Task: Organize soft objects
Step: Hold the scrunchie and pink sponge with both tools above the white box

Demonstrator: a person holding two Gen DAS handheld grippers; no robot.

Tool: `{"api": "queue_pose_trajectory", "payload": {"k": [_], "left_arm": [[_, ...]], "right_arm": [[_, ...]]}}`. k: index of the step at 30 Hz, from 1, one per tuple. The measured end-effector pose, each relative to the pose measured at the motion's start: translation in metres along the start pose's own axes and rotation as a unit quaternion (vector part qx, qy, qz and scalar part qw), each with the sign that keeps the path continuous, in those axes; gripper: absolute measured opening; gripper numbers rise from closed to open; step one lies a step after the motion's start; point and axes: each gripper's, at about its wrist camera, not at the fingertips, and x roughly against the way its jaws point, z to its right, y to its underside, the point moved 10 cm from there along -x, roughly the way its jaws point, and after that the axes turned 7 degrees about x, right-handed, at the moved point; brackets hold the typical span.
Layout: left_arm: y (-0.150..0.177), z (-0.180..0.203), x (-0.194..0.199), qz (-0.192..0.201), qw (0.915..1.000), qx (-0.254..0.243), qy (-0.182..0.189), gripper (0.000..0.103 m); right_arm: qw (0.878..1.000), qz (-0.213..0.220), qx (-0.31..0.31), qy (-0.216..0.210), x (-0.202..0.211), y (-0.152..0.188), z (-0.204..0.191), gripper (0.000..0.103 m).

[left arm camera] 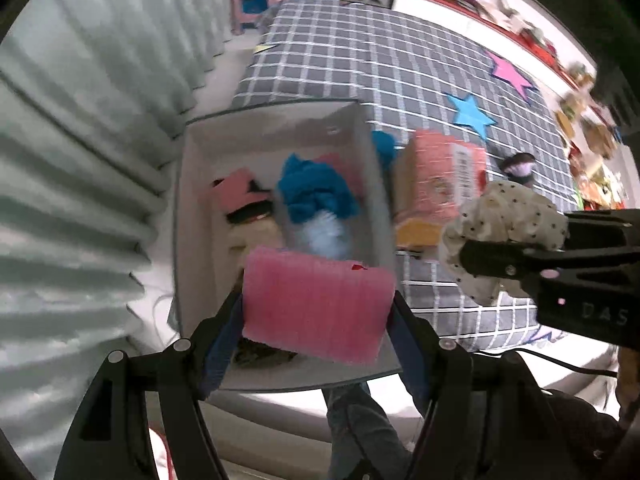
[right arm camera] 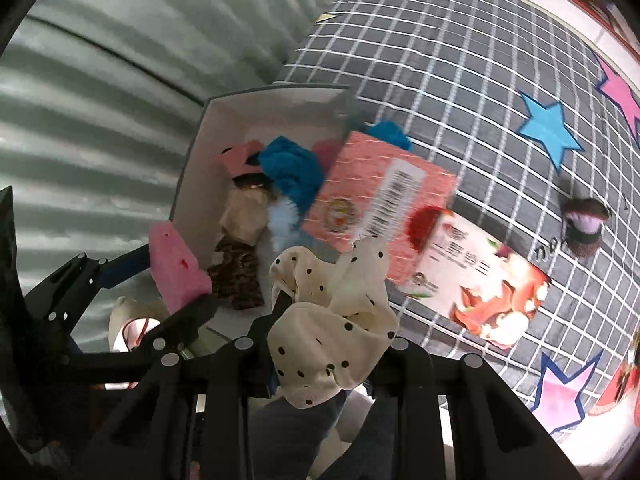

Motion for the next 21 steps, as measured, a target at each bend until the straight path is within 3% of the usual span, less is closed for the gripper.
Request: {"api": "queue_pose_trajectory", "payload": {"k": [10,21], "left_arm": [[0.018,-0.053,-0.013,-0.017,0.9976,0.065,-0.02,0.073],[0.028,-0.064,-0.024,-0.031,0.9965,0.07,-0.032,0.073]], "right_arm": [[0.999,-0.021,0.05,-0.005,-0.023,-0.016,-0.039,0.03],[0.995,-0.046,0.083,-0.006,-0.047,-0.018,-0.063,0.03]]}}
